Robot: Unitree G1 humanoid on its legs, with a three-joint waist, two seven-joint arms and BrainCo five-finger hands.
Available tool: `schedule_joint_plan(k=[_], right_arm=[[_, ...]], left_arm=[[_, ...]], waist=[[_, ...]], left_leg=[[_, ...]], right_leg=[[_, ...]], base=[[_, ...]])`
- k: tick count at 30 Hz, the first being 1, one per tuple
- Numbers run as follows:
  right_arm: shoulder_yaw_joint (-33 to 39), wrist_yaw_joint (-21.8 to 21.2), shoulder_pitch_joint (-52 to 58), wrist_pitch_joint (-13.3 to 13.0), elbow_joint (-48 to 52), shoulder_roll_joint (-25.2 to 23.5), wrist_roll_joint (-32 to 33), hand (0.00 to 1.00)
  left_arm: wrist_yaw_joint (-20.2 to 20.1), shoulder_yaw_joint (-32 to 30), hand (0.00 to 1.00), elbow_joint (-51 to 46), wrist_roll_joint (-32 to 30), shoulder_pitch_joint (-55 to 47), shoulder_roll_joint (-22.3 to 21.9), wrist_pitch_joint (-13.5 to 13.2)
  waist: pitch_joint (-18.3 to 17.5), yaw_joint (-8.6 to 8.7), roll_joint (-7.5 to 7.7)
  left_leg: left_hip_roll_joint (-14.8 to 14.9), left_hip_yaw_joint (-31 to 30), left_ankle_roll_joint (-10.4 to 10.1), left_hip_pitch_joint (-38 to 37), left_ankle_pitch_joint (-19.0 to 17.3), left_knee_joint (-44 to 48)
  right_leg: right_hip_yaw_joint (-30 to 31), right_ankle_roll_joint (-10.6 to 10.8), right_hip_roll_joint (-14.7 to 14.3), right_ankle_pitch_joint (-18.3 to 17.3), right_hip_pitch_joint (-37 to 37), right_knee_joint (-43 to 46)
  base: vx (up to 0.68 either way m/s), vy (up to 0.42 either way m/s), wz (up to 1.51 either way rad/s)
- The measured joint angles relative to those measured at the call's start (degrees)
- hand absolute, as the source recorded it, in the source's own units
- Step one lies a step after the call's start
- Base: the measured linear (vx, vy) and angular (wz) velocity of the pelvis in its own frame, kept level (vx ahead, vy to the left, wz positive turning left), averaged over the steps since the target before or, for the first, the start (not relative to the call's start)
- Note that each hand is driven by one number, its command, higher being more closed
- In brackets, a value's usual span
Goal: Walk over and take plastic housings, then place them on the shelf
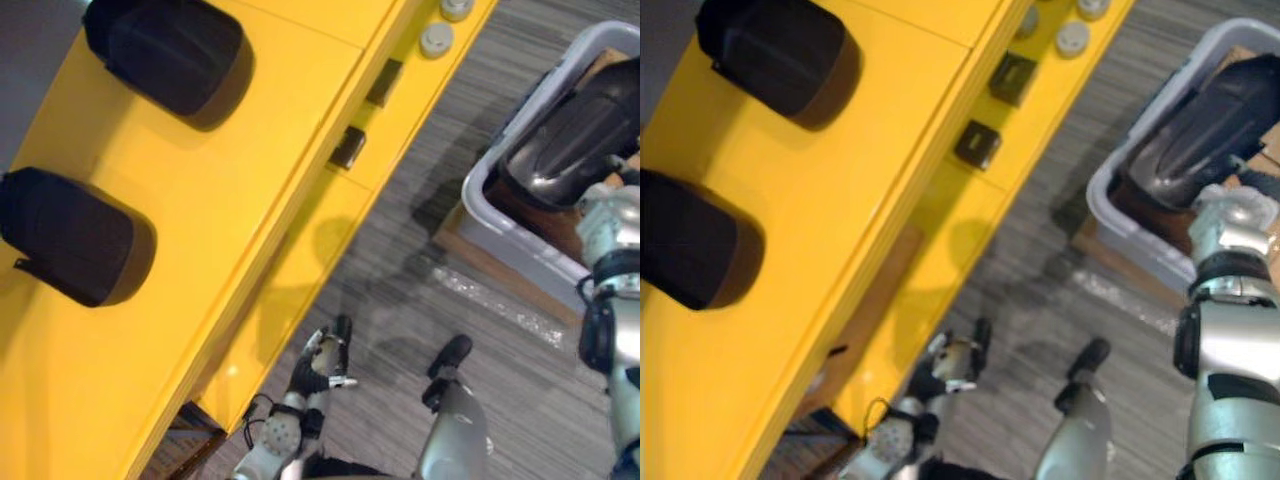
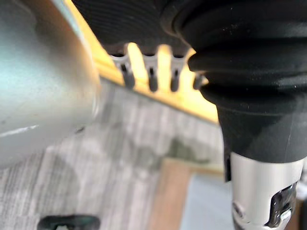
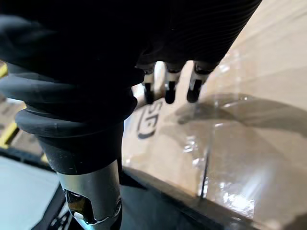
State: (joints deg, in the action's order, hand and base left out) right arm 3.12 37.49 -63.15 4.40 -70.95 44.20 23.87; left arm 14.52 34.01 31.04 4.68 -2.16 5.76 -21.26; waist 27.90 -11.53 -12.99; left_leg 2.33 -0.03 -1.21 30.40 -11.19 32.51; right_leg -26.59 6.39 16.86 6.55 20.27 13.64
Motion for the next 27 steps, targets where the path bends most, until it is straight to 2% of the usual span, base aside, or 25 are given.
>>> schedule_joint_plan(k=[4, 11, 12, 20, 23, 27], right_arm=[[-1.2, 0.5, -0.7, 3.6, -0.9, 1.0, 0.1, 0.0], [-2.3, 0.0, -1.0, 7.9, -2.1, 4.5, 1.2, 0.0], [-2.3, -0.3, -1.1, 9.6, -2.3, 5.0, 1.3, 1.0], [-2.3, -2.7, -1.2, 19.5, -2.4, 10.5, 1.3, 1.0], [-2.0, -4.0, -1.2, 21.5, -2.4, 11.8, 1.2, 1.0], [2.1, -6.4, -0.8, 24.0, -2.2, 13.0, -0.7, 1.0]], left_arm=[[0.1, 0.9, 0.0, 0.2, 0.4, 0.2, 0.0, 0.0], [0.3, 1.2, 0.0, 0.4, 3.1, 0.5, -0.1, -0.1], [0.1, 1.2, 0.0, 0.4, 4.4, 0.5, -0.1, -0.1], [-0.1, 1.2, 0.0, 0.3, 6.3, 1.0, 0.0, 0.1], [0.0, 1.1, 0.0, 0.3, 6.7, 1.0, 0.0, 0.1], [0.4, 0.9, 0.0, -0.3, 6.7, 1.1, 0.6, 0.2]], waist=[[-0.6, -0.5, -0.92], [-1.2, -2.06, -1.63], [-1.2, -2.12, -1.67], [-1.4, -3.51, -1.99], [-1.4, -3.55, -1.99], [-1.4, -3.56, -1.91]], left_leg=[[0.1, -1.0, 0.0, 1.8, -0.4, 1.4], [0.1, -1.2, 0.0, 2.9, -0.4, 1.7], [0.1, -1.3, 0.0, 3.0, -0.4, 1.7], [0.0, -2.5, -0.4, 3.8, -0.7, 2.2], [0.2, -2.7, -0.5, 4.4, -1.0, 2.9], [0.9, -2.8, -0.5, 5.9, -1.5, 4.4]], right_leg=[[-0.7, -0.1, 0.1, -0.9, 1.0, 1.6], [-1.0, -0.2, 0.3, -1.4, 1.9, 2.3], [-1.1, -0.2, 0.3, -1.5, 2.0, 2.5], [-2.0, 0.0, 0.7, -3.0, 2.8, 4.9], [-2.2, -0.1, 0.6, -3.5, 3.3, 5.5], [-2.2, -0.1, 0.2, -3.8, 4.4, 6.2]], base=[[-0.05, 0.039, 0.09], [-0.04, 0.031, 0.02], [-0.01, 0.02, 0.06], [0.0, 0.01, 0.07], [0.0, 0.0, 0.0], [-0.02, 0.025, -0.05]])
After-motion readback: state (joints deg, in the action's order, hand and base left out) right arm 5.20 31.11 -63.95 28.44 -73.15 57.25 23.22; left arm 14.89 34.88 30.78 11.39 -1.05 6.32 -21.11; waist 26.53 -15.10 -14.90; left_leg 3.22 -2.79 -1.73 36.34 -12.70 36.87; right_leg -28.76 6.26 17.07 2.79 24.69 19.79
